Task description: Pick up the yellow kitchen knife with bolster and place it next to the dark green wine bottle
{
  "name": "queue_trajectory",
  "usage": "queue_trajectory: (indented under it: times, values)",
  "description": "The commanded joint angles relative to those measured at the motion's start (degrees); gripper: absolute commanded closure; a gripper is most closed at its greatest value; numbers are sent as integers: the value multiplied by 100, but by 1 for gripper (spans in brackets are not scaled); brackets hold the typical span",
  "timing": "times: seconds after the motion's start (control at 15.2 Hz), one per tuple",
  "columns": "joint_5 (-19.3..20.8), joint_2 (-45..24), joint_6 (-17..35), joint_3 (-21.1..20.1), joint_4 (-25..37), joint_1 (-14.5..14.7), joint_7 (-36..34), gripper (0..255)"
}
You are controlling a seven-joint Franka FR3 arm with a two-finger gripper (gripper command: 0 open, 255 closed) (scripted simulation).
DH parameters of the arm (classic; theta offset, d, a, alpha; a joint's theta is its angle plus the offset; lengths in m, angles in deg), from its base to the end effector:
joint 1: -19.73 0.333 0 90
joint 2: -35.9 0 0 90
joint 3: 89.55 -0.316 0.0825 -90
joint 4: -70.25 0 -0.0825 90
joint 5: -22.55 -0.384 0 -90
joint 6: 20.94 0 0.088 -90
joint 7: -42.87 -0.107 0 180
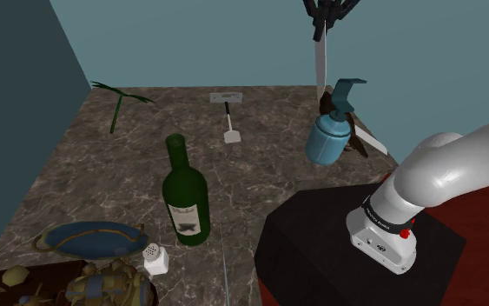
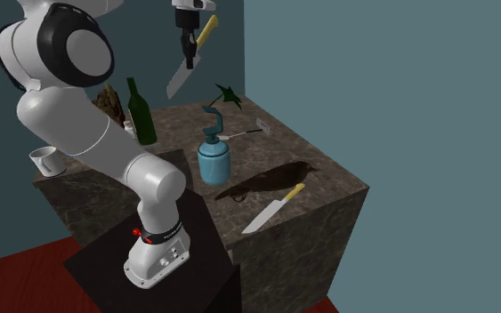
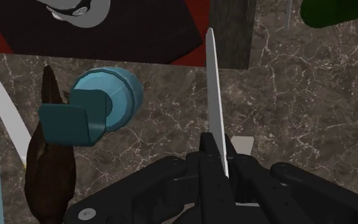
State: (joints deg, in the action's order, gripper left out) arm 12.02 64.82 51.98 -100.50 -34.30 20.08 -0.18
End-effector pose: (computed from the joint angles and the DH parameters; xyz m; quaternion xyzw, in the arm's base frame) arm 0.3407 0.1190 0.7093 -0.9637 0.2620 0.0445 0.0254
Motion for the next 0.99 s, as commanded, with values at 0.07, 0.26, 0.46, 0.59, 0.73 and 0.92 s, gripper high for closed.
queue_trajectory:
  times: [0.07,0.26,0.46,0.59,0.73,0.92]
  values:
    - [-214,188,14,-305,-132,112,-428,255]
    - [-426,315,9,-610,-171,214,-839,255]
    - [-638,391,16,-931,-155,307,-1261,255]
    - [-776,413,27,-1154,-114,363,-1548,255]
    - [-907,410,46,-1386,-49,413,-1840,255]
    - [-1088,359,87,-1754,94,470,-2287,255]
